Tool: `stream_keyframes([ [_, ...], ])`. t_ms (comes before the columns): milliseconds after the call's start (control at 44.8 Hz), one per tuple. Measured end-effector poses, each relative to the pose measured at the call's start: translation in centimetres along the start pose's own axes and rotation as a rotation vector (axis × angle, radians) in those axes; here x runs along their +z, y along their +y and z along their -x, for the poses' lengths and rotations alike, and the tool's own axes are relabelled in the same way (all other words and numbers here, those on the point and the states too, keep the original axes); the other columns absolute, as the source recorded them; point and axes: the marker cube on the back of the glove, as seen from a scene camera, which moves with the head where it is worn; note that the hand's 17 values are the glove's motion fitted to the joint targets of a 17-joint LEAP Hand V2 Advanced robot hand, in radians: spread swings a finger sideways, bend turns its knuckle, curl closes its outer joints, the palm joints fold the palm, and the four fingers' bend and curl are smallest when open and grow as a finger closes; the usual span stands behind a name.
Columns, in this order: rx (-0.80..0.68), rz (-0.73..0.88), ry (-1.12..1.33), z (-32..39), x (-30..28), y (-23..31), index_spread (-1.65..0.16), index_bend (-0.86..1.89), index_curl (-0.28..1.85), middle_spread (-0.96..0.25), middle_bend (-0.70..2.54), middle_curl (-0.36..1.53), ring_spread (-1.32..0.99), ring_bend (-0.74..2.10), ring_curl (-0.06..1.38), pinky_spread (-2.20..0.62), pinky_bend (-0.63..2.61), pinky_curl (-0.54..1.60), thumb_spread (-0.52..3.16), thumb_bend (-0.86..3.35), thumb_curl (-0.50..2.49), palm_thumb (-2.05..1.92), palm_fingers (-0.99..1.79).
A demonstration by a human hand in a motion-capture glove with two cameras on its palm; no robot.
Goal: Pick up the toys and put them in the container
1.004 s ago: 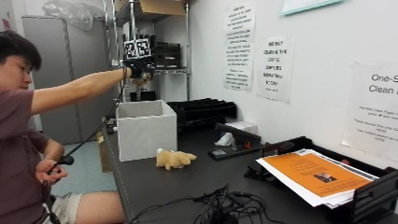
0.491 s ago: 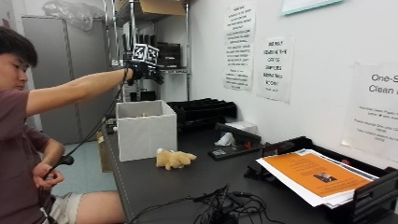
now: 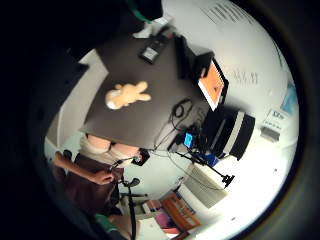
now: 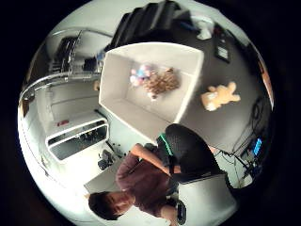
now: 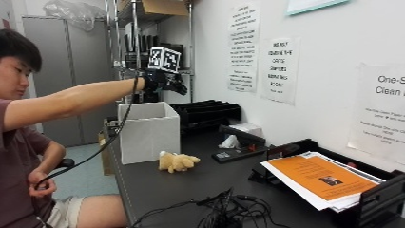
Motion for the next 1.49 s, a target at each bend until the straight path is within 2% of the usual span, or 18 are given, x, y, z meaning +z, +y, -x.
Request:
stream_keyframes([
  [112,0.046,-0.065,-0.034,-4.7,1.6,1.1,-0.22,0.08,0.34,-0.06,0.14,0.38,-0.03,0.34,0.37,0.04,0.84,0.4,1.23,-0.01,0.51,0.11,-0.23],
  [201,0.036,-0.052,-0.03,-6.8,5.0,0.9,-0.24,0.11,0.32,-0.08,0.15,0.37,-0.04,0.35,0.37,0.04,0.81,0.39,1.24,-0.01,0.49,0.12,-0.17],
  [468,-0.084,0.179,0.055,-6.3,24.8,-4.0,-0.27,0.14,0.3,-0.1,0.14,0.33,-0.04,0.27,0.35,0.04,0.76,0.36,1.24,-0.02,0.43,0.11,-0.18],
  [580,-0.095,0.071,0.025,-6.0,29.4,-6.3,-0.27,0.16,0.3,-0.1,0.11,0.31,-0.02,0.16,0.33,0.05,0.75,0.36,1.19,-0.04,0.41,0.06,-0.25],
  [647,-0.076,-0.023,-0.015,-6.1,30.2,-7.5,-0.29,0.28,0.34,-0.1,0.13,0.3,-0.01,0.04,0.27,0.06,0.79,0.37,1.17,-0.04,0.4,0.04,-0.15],
  [781,-0.037,-0.182,0.0,-5.6,30.4,-9.3,-0.3,0.42,0.39,-0.18,0.24,0.33,-0.05,0.16,0.24,0.04,0.79,0.35,1.17,-0.01,0.39,0.05,0.18],
  [870,-0.026,-0.257,0.007,-5.1,30.3,-9.2,-0.31,0.58,0.44,-0.21,0.06,0.27,-0.14,0.42,0.3,-0.04,0.8,0.34,1.21,0.0,0.39,0.09,0.43],
  [892,-0.021,-0.27,0.007,-5.0,30.2,-9.1,-0.3,0.53,0.42,-0.23,0.51,0.4,-0.16,0.41,0.29,-0.06,0.69,0.31,1.23,0.01,0.39,0.11,0.71],
  [937,-0.008,-0.29,0.004,-4.9,30.1,-8.7,-0.3,0.52,0.41,-0.25,0.65,0.43,-0.21,0.53,0.3,-0.1,0.67,0.3,1.23,0.05,0.42,0.19,0.95],
  [1004,0.016,-0.283,-0.025,-5.1,30.0,-7.9,-0.3,0.52,0.45,-0.26,0.75,0.49,-0.25,0.62,0.36,-0.15,0.67,0.32,1.23,0.06,0.43,0.24,0.96],
  [1026,0.025,-0.268,-0.039,-5.2,29.9,-7.6,-0.3,0.55,0.48,-0.26,0.8,0.52,-0.27,0.72,0.41,-0.17,0.7,0.34,1.21,0.08,0.45,0.28,1.1],
  [1071,0.041,-0.224,-0.053,-5.6,29.7,-7.0,-0.29,0.56,0.5,-0.26,0.86,0.55,-0.29,0.81,0.44,-0.2,0.72,0.35,1.19,0.09,0.47,0.32,1.16],
  [1182,0.056,-0.15,-0.036,-6.9,27.6,-4.7,-0.28,0.65,0.58,-0.25,0.99,0.63,-0.32,1.0,0.54,-0.26,0.82,0.42,1.12,0.09,0.52,0.39,1.23],
  [1271,0.068,-0.136,-0.066,-7.5,23.4,-2.8,-0.27,0.7,0.63,-0.23,1.07,0.66,-0.33,1.09,0.58,-0.29,0.87,0.46,1.08,0.09,0.55,0.43,1.19],
  [1495,0.152,-0.243,0.0,-8.9,10.1,1.4,-0.26,0.81,0.74,-0.21,1.17,0.72,-0.33,1.18,0.63,-0.34,0.96,0.54,0.96,0.05,0.62,0.47,1.08],
])
